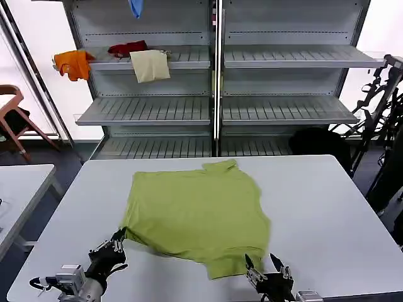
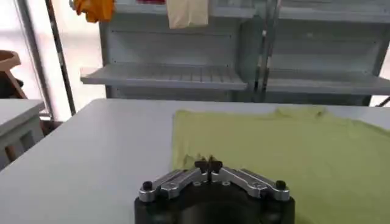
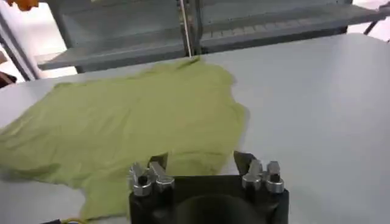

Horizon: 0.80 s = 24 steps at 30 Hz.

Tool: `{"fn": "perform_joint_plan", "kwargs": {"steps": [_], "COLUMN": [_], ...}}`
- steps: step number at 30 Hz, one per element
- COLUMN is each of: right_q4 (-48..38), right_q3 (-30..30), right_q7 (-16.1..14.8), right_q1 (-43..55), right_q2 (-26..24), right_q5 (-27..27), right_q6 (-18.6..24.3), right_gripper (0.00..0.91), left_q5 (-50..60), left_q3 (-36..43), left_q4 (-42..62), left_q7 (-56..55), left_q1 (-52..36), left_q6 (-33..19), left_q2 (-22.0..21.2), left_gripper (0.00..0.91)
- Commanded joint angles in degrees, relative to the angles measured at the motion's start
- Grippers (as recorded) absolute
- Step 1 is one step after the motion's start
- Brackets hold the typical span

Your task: Fold and organize the clothes.

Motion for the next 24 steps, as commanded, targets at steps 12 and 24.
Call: {"fn": "perform_joint_plan", "kwargs": {"steps": [12, 24], "right_q4": [-2.7, 2.6], "right_q3": [-4.2, -6.8], "right_q7": [1.5, 5.5], "right_q1": [2.0, 2.2], "right_q2": [1.7, 1.3], "right_q5": [-0.4, -2.6], "right_q6": [1.2, 1.5], "right_gripper": [0.000, 0.000], "left_q5": [0.5, 0.8], "left_q3": [0.0, -0.1], "left_q4": [0.5, 0.1], "left_q7": [0.3, 0.3], "left_q1": [0.3, 0.6], "left_q6": [-0.3, -0.6], "left_q2": [0.0, 0.1], "left_gripper": [0.010, 0.010]}}
